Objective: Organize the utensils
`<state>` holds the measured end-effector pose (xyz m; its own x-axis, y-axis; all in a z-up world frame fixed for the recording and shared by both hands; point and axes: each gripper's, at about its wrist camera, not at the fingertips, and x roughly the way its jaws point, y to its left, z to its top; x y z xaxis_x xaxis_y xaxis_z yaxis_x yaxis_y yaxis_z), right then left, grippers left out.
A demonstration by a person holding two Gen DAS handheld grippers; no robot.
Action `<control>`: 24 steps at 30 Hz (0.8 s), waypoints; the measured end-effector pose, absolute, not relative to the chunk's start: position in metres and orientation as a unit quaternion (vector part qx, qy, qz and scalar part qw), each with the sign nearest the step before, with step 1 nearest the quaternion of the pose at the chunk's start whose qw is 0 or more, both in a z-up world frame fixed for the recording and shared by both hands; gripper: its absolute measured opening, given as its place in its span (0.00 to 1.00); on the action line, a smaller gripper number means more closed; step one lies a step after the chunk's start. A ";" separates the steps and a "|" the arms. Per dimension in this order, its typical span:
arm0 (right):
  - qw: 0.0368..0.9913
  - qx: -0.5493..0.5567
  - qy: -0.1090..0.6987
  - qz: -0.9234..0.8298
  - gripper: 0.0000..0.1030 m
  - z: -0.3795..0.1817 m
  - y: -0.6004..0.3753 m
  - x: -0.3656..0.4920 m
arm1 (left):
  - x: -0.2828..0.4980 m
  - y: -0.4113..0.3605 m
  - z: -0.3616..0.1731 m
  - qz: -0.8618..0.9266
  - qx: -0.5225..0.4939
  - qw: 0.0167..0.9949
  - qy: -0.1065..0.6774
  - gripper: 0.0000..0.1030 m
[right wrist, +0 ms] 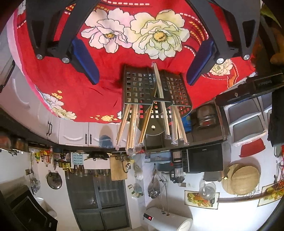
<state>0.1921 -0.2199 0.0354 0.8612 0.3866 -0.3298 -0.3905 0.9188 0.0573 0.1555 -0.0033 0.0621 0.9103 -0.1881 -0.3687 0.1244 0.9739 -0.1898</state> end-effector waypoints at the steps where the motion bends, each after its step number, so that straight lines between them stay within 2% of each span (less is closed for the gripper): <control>1: 0.966 -0.007 0.168 0.199 0.93 0.034 -0.221 0.190 | 0.154 -0.005 0.062 -0.080 -0.078 0.975 0.190 0.89; 9: 0.969 0.003 0.166 0.184 0.94 0.026 -0.226 0.183 | 0.151 -0.020 0.055 -0.084 -0.061 0.981 0.164 0.89; 24: 0.971 0.001 0.174 0.163 0.94 0.003 -0.229 0.186 | 0.159 -0.021 0.025 -0.074 -0.058 0.980 0.177 0.89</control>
<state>0.1863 -0.2287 0.0035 0.8859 0.3178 -0.3379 -0.3170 0.9466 0.0591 0.1592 -0.0209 0.0254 0.9262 -0.1656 -0.3387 0.1245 0.9823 -0.1397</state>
